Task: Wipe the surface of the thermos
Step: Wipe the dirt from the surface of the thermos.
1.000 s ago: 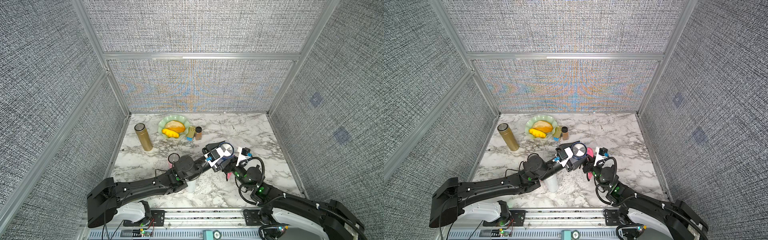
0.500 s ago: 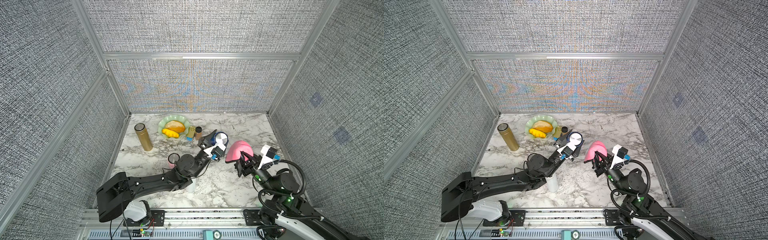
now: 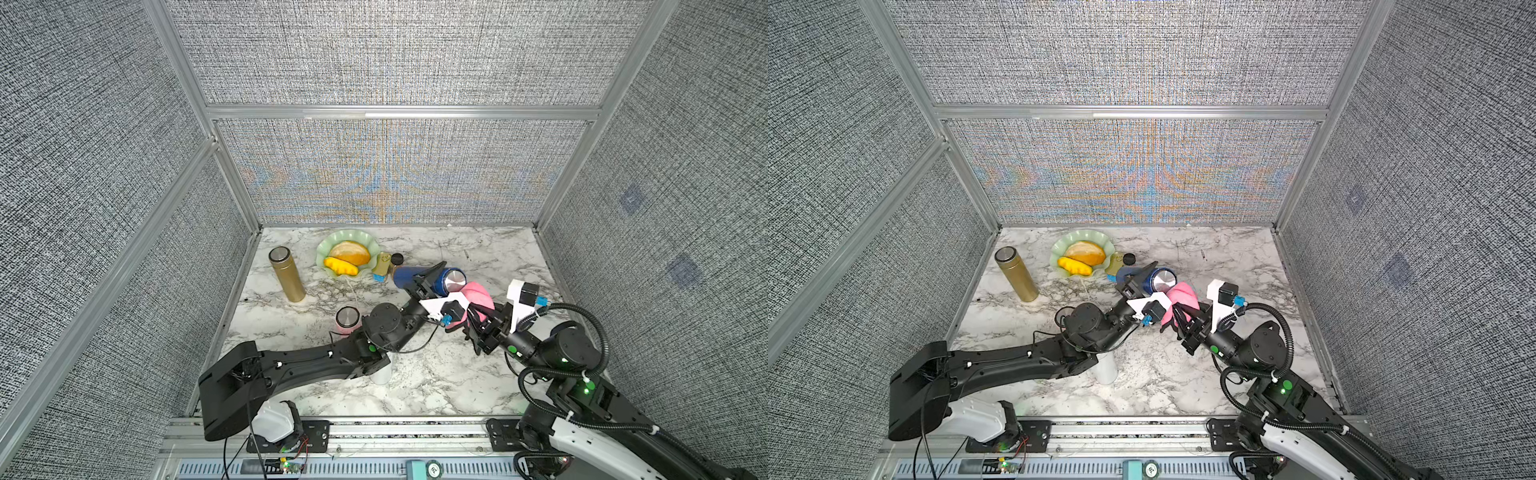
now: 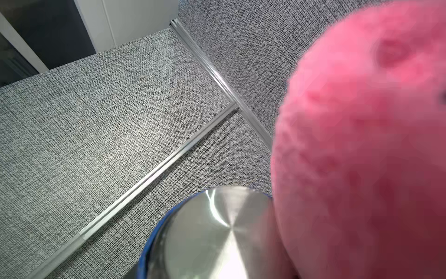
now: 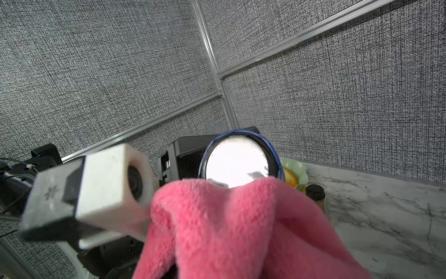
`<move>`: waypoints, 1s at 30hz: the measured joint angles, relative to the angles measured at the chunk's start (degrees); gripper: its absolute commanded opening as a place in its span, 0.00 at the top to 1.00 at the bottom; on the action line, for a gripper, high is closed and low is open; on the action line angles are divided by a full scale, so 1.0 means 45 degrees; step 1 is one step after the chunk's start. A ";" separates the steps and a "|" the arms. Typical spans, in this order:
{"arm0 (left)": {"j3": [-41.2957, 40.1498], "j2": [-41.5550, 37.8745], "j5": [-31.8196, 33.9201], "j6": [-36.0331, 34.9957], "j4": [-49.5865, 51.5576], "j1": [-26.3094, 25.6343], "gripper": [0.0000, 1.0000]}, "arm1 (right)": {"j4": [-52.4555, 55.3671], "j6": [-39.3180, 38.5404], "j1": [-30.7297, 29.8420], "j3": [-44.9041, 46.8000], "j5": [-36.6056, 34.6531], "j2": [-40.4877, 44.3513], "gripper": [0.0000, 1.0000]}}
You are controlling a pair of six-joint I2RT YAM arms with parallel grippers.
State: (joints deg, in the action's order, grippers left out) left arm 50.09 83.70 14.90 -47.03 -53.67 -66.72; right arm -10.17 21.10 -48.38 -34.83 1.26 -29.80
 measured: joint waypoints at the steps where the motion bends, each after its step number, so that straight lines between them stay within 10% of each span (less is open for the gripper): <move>1: 0.0000 0.0087 0.0029 -0.0291 0.0112 -0.0097 1.00 | 0.0233 0.0005 -0.0005 -0.0136 -0.0068 -0.0024 1.00; 12: 0.0486 0.0364 0.0627 -0.1389 0.1919 -0.0602 1.00 | 0.1258 0.0136 -0.0005 -0.1093 -0.2725 -0.0845 1.00; 30: 0.0073 -0.1015 -0.0500 -0.0170 0.3910 -0.0068 1.00 | 0.0641 0.0393 0.0539 -0.1214 -0.2851 -0.2011 1.00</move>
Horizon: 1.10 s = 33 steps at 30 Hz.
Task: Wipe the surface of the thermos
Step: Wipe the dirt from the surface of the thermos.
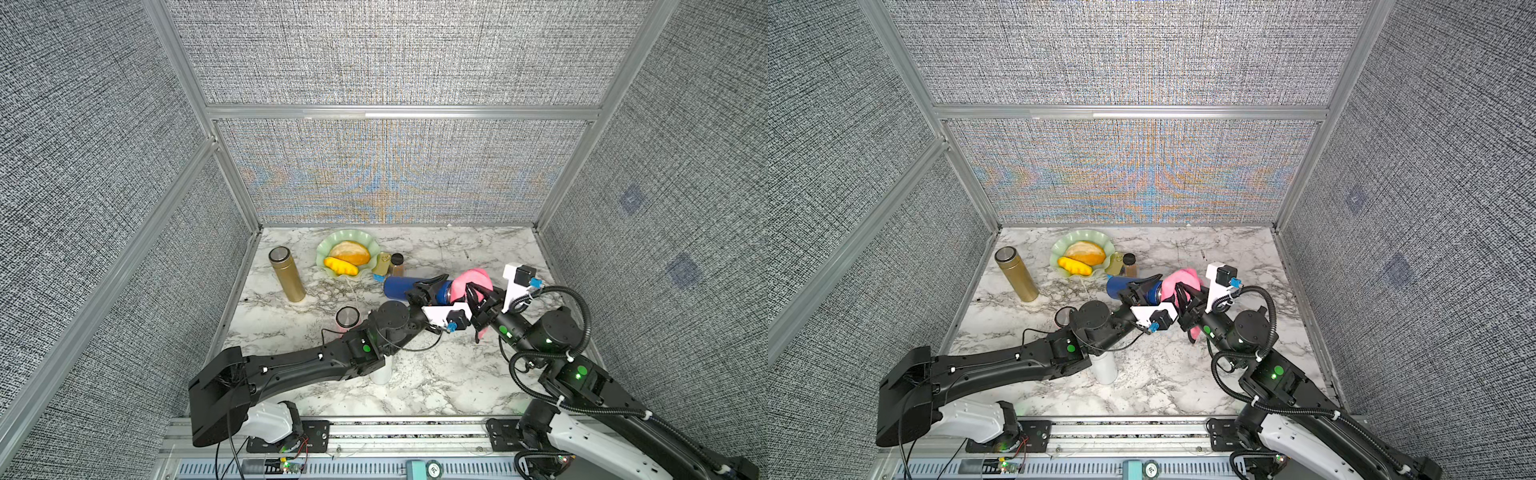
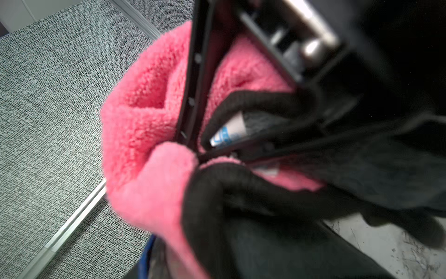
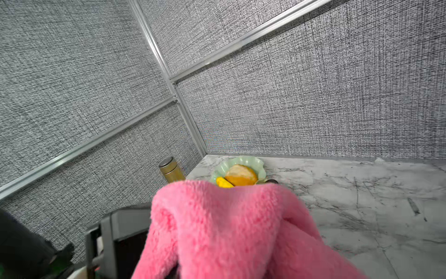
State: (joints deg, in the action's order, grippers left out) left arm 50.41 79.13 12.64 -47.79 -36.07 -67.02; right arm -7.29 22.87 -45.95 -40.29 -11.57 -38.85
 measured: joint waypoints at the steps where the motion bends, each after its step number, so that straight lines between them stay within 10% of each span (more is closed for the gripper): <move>1: -0.0117 -0.0039 -0.0058 0.0000 -0.0083 0.0000 1.00 | 0.0029 0.0083 0.0049 0.0000 0.0015 -0.0073 1.00; 33: 0.0097 0.0389 0.0797 0.0199 -0.0520 0.0005 1.00 | -0.1112 0.0510 0.0301 0.0850 -0.0214 -0.0403 1.00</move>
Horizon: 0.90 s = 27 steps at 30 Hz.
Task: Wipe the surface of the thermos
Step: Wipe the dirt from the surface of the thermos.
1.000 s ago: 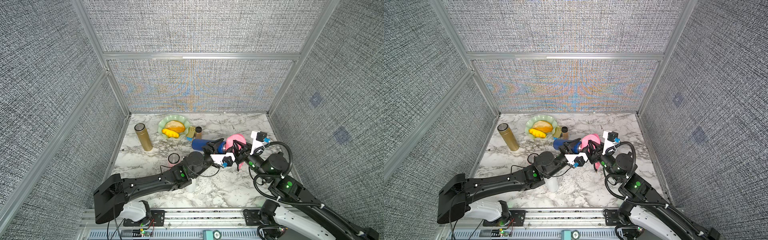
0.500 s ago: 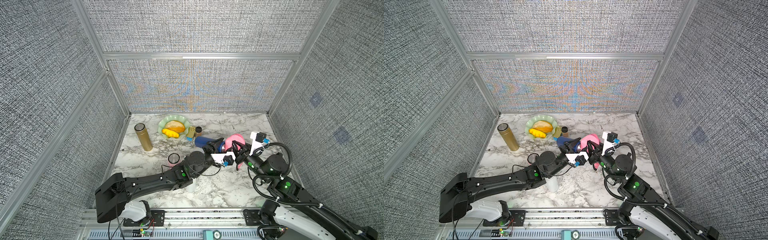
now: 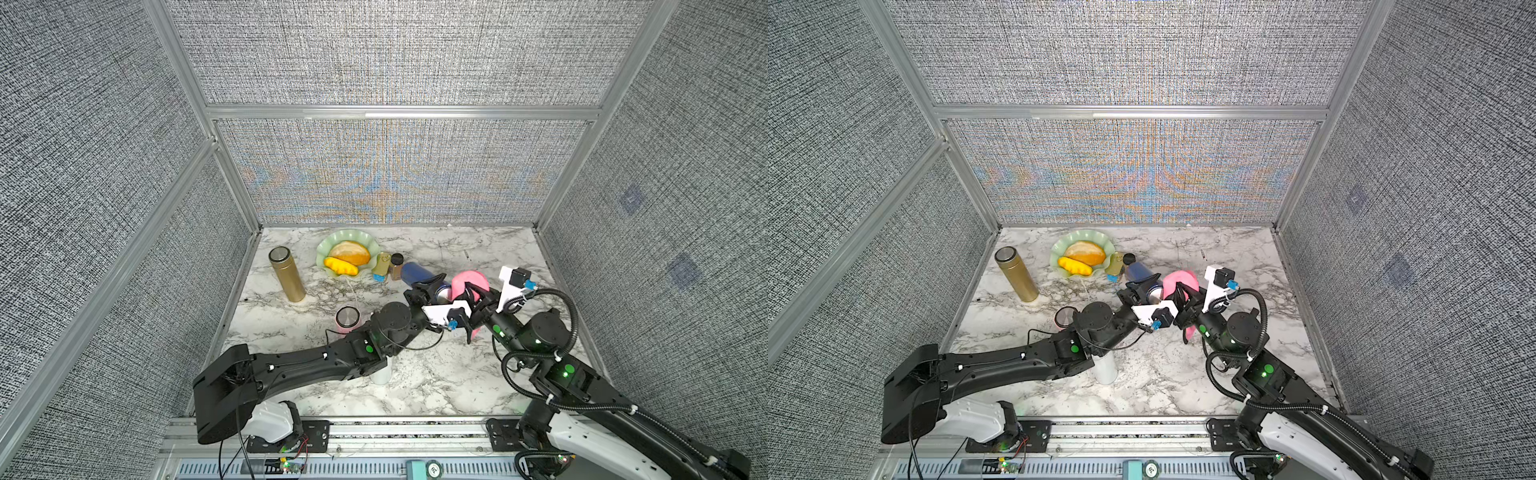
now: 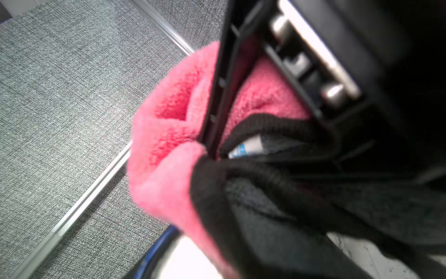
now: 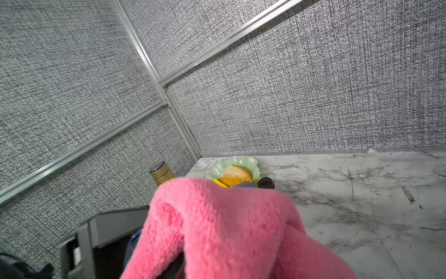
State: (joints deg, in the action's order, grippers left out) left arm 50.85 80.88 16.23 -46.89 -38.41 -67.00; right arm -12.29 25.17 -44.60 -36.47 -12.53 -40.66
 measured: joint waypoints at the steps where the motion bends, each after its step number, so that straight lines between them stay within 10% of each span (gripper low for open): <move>1: 0.0034 -0.0015 -0.0126 0.0087 -0.0364 -0.0015 1.00 | 0.0253 0.0010 0.0170 -0.0034 0.0151 -0.0160 1.00; 27: -0.0092 -0.0753 -0.2497 0.1287 -0.0019 0.1287 1.00 | 0.0908 0.0029 0.0053 -0.0223 0.0486 0.0374 1.00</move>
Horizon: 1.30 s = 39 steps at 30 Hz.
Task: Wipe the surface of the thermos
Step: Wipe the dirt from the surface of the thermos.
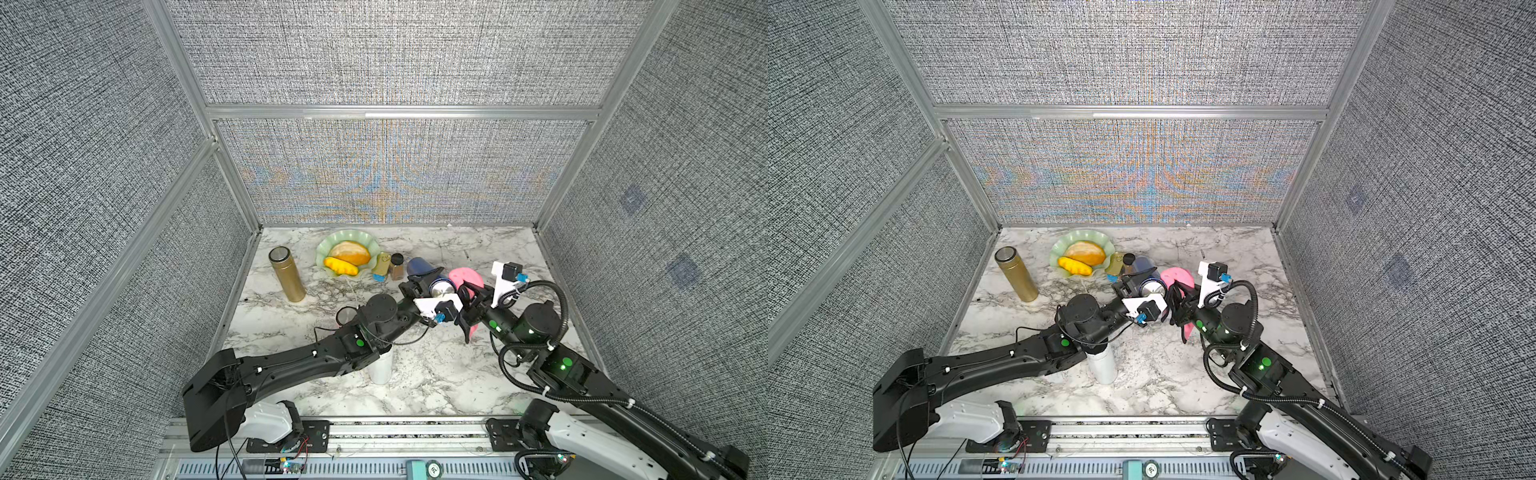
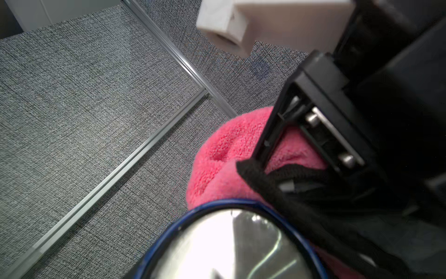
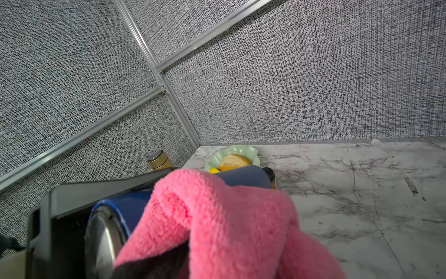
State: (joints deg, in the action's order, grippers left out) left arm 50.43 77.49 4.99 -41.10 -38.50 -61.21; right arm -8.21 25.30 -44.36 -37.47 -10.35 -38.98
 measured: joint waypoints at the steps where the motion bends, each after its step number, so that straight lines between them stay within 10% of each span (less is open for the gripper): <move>1: 0.0015 -0.0073 -0.0049 0.0355 -0.0151 0.0228 1.00 | 0.0306 -0.0063 0.0034 0.0204 -0.0019 0.0549 1.00; 7: -0.0102 -0.1015 -0.1200 0.1729 -0.1073 0.0962 1.00 | 0.1127 -0.0277 0.0029 0.0763 -0.0476 0.1520 1.00; 19: -0.1073 -0.2006 -0.4896 0.4221 -0.2322 0.1015 1.00 | -0.0287 -0.0233 0.0418 0.0656 -0.0141 -0.2438 1.00; 26: -0.1224 -0.1836 -0.4915 0.4386 -0.3269 0.1030 1.00 | -0.0811 0.0063 0.0408 0.0719 0.0777 -0.2633 1.00; 39: -0.0831 -0.0957 -0.2113 0.3181 -0.3405 0.1331 1.00 | 0.0597 -0.0325 0.0374 0.0835 0.1190 0.2545 1.00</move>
State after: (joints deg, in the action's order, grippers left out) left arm 46.70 73.19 -4.51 -26.79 -53.82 -55.22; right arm -5.52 23.83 -42.68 -33.71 -4.99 -27.53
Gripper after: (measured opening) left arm 0.665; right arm 0.103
